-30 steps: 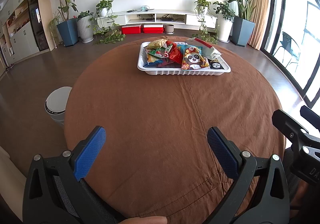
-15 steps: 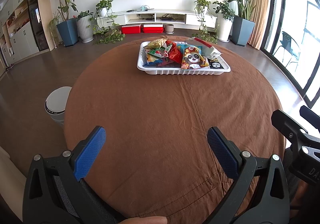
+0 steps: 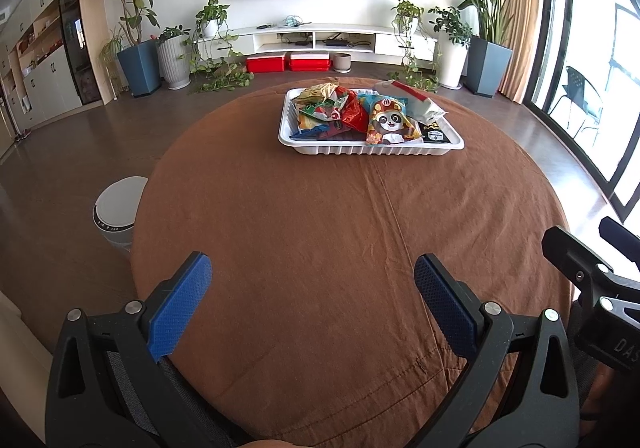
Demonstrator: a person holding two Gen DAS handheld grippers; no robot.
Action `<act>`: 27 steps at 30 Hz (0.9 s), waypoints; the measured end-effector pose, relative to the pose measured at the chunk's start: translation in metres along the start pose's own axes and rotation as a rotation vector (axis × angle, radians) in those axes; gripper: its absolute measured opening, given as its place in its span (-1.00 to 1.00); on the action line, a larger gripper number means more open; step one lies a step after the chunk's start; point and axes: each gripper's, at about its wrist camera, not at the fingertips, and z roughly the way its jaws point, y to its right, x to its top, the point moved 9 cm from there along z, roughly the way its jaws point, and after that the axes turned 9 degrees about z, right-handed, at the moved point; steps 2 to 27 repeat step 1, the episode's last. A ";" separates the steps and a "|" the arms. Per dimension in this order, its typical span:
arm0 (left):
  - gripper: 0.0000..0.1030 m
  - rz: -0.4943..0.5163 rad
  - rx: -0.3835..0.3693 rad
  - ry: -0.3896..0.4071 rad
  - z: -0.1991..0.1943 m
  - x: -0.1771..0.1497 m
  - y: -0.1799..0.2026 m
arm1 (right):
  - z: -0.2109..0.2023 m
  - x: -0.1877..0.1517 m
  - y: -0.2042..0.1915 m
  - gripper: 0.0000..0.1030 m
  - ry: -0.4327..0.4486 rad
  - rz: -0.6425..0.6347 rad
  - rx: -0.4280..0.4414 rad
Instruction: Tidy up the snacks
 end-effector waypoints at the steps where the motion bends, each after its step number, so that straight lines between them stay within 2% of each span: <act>1: 0.99 -0.001 -0.002 -0.001 0.001 0.000 -0.001 | 0.000 0.000 0.000 1.00 0.001 -0.002 0.000; 27: 0.99 -0.001 -0.002 -0.001 0.001 0.000 -0.001 | 0.000 0.000 0.000 1.00 0.001 -0.002 0.000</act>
